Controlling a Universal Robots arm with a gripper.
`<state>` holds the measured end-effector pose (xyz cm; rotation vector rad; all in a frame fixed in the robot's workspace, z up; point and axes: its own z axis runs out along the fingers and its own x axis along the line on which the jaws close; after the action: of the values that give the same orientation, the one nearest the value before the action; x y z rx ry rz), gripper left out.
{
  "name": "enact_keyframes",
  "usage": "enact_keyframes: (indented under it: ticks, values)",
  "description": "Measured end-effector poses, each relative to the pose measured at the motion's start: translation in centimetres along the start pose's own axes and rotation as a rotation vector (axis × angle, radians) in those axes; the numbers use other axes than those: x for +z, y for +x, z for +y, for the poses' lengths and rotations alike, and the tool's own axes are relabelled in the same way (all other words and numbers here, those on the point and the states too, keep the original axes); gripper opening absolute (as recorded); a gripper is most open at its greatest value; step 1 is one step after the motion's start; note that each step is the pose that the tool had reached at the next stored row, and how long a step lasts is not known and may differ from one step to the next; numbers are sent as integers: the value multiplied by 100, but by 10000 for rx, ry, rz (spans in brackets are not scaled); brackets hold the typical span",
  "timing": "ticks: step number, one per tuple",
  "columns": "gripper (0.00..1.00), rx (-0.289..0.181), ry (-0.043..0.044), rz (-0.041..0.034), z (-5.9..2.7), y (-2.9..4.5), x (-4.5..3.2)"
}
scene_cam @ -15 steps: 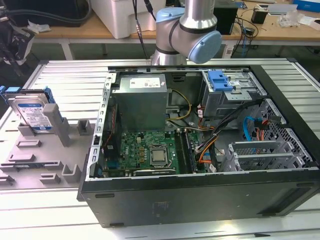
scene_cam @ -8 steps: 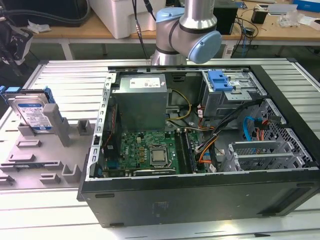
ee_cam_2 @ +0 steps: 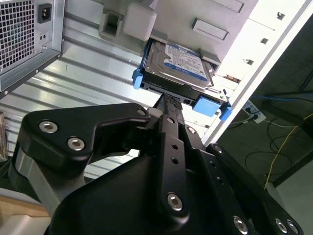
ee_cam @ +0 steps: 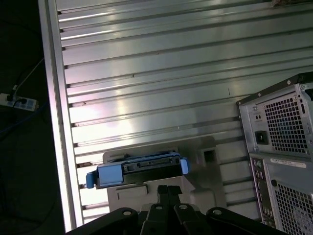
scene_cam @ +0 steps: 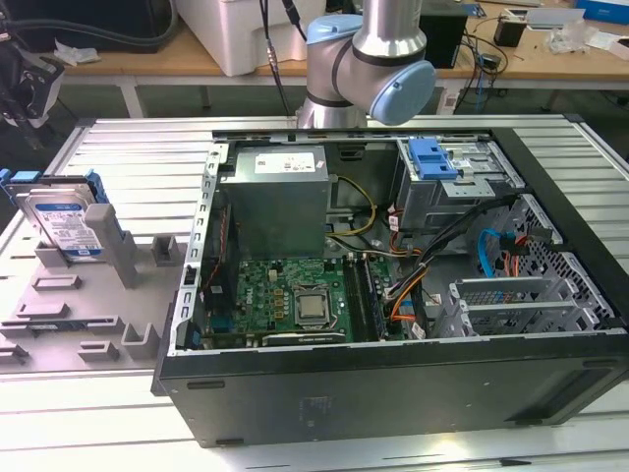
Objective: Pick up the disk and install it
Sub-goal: 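Pick up the disk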
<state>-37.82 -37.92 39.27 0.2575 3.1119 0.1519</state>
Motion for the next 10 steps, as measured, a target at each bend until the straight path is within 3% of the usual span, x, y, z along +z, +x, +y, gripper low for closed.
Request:
enact_keyframes:
  ticks: [10]
  values:
    - [11, 12, 1, -1, 0, 3, 0]
